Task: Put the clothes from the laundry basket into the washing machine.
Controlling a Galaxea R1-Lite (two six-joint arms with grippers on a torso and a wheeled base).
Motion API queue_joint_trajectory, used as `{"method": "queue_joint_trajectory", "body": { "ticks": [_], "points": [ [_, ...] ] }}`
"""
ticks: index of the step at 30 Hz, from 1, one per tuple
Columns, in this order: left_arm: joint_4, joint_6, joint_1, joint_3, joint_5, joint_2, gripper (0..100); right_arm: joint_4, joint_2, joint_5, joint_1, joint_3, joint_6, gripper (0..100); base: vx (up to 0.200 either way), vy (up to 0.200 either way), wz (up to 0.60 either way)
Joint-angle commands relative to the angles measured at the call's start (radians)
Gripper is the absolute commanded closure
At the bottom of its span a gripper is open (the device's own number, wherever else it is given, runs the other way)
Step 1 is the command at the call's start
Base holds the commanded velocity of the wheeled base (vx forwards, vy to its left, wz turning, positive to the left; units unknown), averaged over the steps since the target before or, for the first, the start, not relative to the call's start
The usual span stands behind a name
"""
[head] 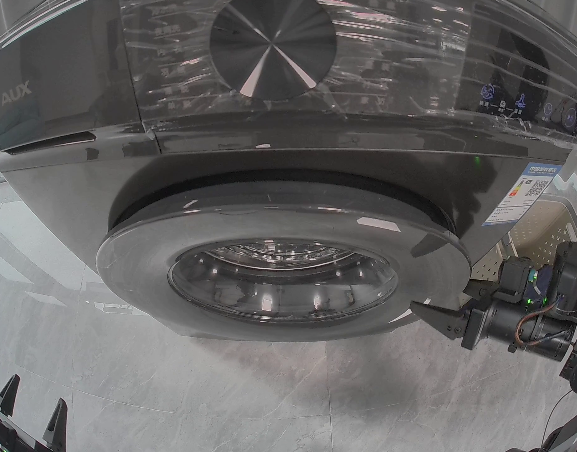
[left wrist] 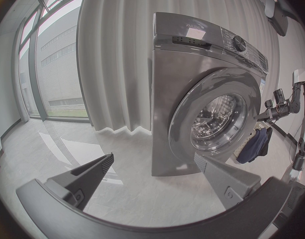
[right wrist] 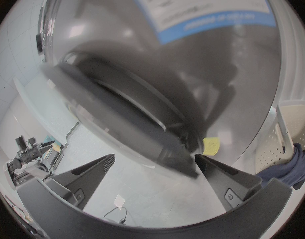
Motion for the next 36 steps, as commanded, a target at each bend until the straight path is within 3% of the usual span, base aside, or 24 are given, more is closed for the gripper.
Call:
{"method": "queue_joint_trajectory", "body": {
  "ticks": [1, 4, 13, 18, 29, 36],
  "points": [
    [-0.001, -0.001, 0.0, 0.018, 0.0, -0.017, 0, 0.006, -0.03, 0.018, 0.027, 0.055, -0.005, 0, 0.0, 0.0, 0.0],
    [-0.001, -0.001, 0.0, 0.018, 0.0, -0.017, 0, 0.02, -0.062, 0.043, 0.026, 0.088, -0.012, 0, 0.0, 0.0, 0.0],
    [-0.001, -0.001, 0.0, 0.018, 0.0, -0.017, 0, 0.01, -0.068, 0.041, 0.012, 0.082, -0.013, 0, 0.0, 0.0, 0.0],
    [-0.001, -0.001, 0.0, 0.018, 0.0, -0.017, 0, 0.001, -0.05, 0.043, 0.017, 0.064, -0.013, 0, -0.2, 0.0, 0.0],
    [-0.001, -0.001, 0.0, 0.018, 0.0, -0.017, 0, 0.018, -0.065, 0.046, 0.043, 0.142, -0.018, 0, -0.018, 0.0, 0.0],
    [-0.001, -0.001, 0.0, 0.018, 0.0, -0.017, 0, 0.001, -0.053, 0.044, 0.01, 0.088, -0.019, 0, -0.057, 0.0, 0.0]
  ]
}}
